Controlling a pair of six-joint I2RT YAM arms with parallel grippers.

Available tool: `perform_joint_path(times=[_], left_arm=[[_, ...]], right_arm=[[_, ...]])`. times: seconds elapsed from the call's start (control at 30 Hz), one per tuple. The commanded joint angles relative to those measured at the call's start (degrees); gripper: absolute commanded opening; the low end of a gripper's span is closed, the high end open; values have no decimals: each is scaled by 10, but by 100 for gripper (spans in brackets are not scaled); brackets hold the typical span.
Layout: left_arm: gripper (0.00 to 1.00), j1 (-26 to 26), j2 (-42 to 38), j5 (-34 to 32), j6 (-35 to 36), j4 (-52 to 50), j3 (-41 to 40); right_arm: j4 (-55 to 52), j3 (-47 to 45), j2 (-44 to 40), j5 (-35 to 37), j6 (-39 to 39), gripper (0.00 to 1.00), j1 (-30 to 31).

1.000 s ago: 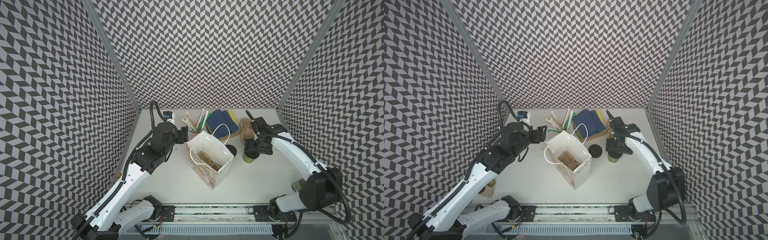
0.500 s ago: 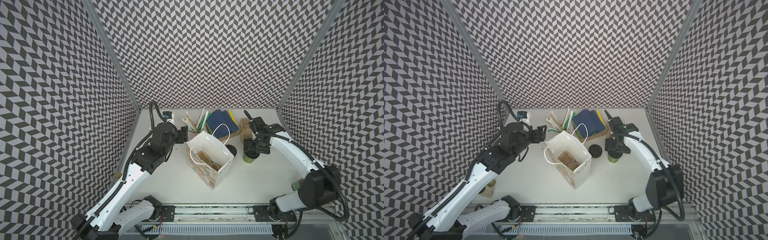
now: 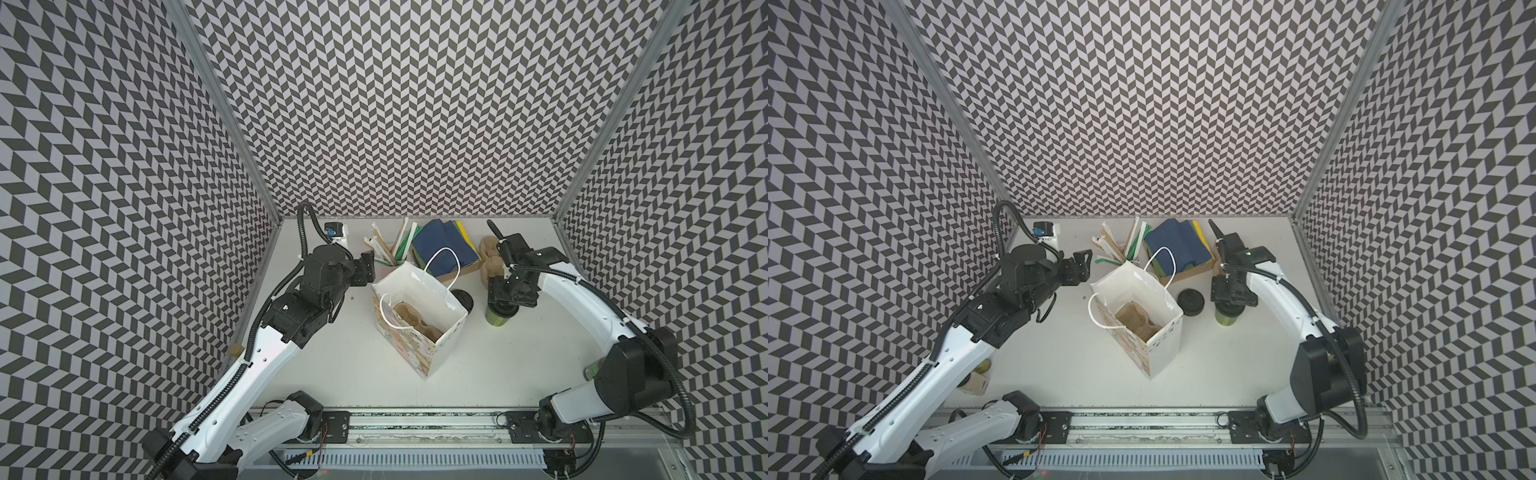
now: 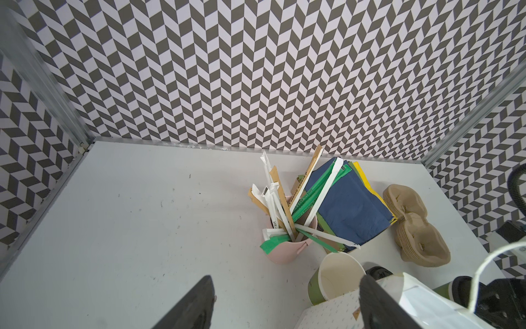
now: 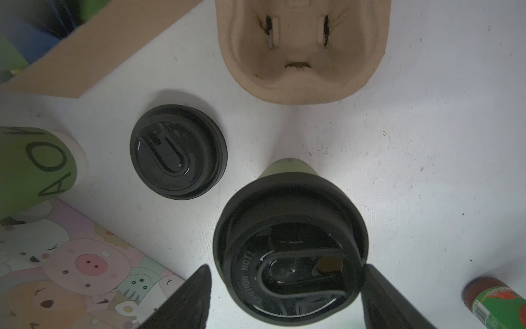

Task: Pack a coffee takeout order
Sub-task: Pick up the coffee cup at the middle-right of the table.

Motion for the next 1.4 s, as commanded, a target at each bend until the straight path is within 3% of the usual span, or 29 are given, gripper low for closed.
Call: perform_joint_path(times=[0.0, 0.33, 0.57, 1.0, 1.37], left_arm=[[80, 4, -2, -4, 0, 9, -8], [80, 4, -1, -5, 1, 10, -9], [80, 6, -2, -3, 1, 11, -10], [80, 7, 3, -2, 3, 13, -10], [79, 11, 13, 3, 1, 15, -9]], right_arm=[[10, -11, -3, 10, -1, 79, 3], [11, -21, -3, 7, -5, 77, 3], [11, -28, -12, 10, -7, 66, 5], [41, -68, -93, 20, -7, 61, 29], [-27, 4, -138, 39, 3, 60, 45]])
